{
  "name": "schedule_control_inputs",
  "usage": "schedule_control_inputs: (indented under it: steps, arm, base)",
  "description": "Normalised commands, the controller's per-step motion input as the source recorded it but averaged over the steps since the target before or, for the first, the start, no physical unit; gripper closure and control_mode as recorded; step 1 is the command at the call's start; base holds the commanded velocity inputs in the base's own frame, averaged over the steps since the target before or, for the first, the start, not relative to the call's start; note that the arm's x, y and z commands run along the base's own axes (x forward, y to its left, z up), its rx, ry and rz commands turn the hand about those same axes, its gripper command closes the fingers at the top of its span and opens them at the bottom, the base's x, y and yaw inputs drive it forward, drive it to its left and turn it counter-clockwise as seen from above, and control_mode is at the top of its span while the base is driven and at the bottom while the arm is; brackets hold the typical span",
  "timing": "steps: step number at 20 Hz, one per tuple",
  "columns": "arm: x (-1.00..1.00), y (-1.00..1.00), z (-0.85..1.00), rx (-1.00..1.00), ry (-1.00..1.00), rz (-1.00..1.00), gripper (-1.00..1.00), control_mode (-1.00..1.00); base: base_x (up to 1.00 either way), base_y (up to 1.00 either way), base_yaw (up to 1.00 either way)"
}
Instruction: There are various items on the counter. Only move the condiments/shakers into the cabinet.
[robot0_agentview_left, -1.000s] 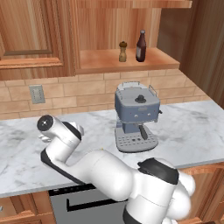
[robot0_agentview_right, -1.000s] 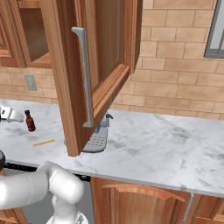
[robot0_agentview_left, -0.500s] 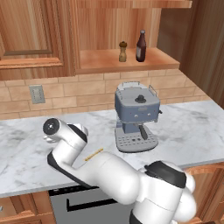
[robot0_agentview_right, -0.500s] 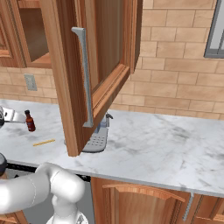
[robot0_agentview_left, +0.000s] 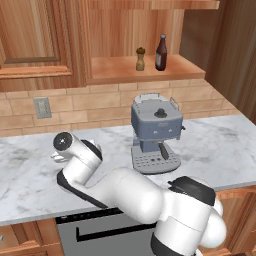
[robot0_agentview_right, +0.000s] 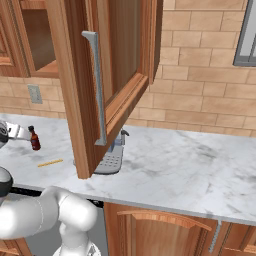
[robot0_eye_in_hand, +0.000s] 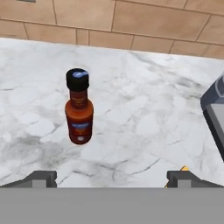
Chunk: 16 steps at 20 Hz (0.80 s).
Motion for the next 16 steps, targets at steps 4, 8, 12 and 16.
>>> schedule_control_inputs:
  steps: [4,8,12,16]
  arm:
    - [0.00,-0.02,0.00,0.01,0.00,0.10,-1.00,-1.00]
    - [0.00,-0.08,0.00,0.00,0.00,0.12,-1.00,-1.00]
    - [0.00,-0.10,-0.09,0.00,0.00,0.12,-1.00,-1.00]
    - [-0.06,-0.24,-0.01,0.00,-0.01,0.11,-1.00,-1.00]
  base:
    - [0.00,0.00,0.00]
    - [0.00,0.00,0.00]
    - [0.00,0.00,0.00]
    - [0.00,0.00,0.00]
